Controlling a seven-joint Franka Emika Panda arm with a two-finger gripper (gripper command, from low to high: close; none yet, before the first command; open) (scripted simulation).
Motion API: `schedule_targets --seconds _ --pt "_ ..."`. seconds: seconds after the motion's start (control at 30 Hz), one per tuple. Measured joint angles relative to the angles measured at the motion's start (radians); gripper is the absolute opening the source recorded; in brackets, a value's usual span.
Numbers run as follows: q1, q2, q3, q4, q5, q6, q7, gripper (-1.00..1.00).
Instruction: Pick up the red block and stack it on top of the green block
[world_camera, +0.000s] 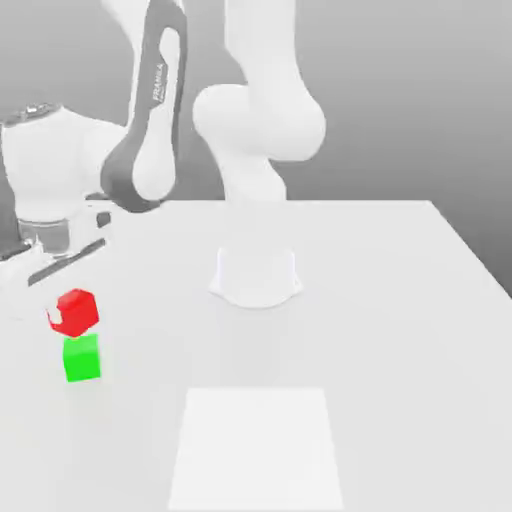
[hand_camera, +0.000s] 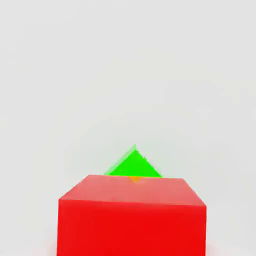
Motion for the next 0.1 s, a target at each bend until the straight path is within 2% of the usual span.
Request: schedule_targets --seconds 0.03,0.1 --pt "-0.003 0.023 0.006 0.001 0.012 0.022 -0.008 1.0" --pt "-0.003 0.023 0.006 0.001 0.012 0.022 -0.008 1.0"
